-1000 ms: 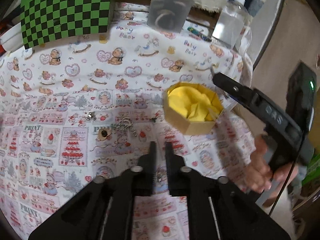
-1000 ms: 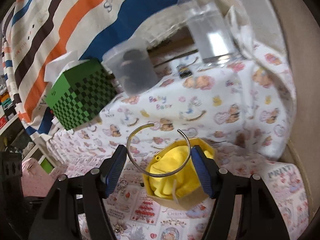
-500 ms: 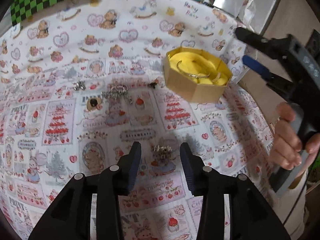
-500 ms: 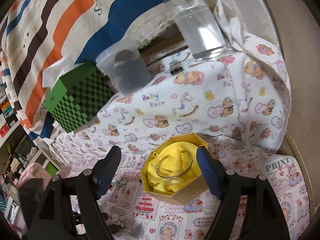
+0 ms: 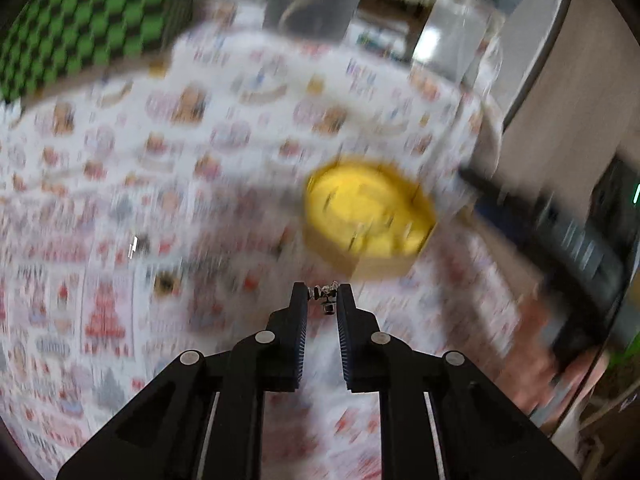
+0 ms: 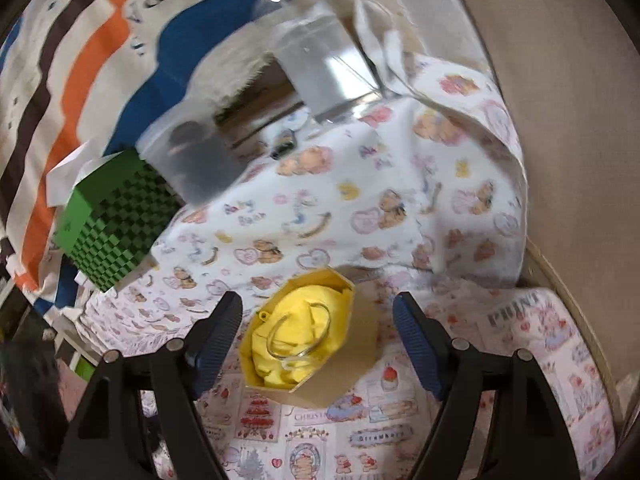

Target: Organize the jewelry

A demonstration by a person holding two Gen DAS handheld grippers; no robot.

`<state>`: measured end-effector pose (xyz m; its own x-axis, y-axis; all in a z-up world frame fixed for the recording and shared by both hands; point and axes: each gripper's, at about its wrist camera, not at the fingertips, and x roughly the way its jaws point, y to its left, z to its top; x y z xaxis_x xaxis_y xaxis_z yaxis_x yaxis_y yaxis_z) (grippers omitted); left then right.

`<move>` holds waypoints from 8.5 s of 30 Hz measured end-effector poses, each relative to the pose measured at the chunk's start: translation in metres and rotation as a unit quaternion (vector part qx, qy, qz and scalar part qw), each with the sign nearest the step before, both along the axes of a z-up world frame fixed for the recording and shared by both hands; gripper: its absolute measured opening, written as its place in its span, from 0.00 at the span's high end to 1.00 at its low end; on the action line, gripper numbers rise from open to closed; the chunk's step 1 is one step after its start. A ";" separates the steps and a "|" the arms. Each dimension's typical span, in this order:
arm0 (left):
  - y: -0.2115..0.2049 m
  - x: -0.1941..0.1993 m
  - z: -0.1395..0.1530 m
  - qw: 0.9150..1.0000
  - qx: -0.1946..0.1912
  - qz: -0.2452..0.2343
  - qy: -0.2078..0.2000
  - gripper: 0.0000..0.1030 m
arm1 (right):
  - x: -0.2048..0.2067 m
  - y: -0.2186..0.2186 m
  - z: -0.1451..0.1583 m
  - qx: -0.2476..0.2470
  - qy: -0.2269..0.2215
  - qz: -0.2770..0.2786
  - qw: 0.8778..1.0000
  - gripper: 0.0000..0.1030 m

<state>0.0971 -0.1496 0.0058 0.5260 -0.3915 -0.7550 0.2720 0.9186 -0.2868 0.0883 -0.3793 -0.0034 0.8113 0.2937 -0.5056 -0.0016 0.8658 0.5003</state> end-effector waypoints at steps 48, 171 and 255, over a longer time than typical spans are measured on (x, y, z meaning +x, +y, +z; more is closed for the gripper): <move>0.108 0.036 -0.042 0.989 0.019 0.132 -0.063 0.40 | 0.003 0.023 -0.006 -0.085 0.021 0.001 0.996 0.05; 0.009 -0.016 0.083 0.981 -0.016 0.014 -0.193 0.89 | 0.011 0.025 0.015 0.037 -0.019 0.072 0.997 0.96; 0.141 -0.007 -0.015 0.968 0.060 0.196 -0.143 0.13 | 0.003 0.080 0.007 -0.109 0.003 0.051 0.993 0.36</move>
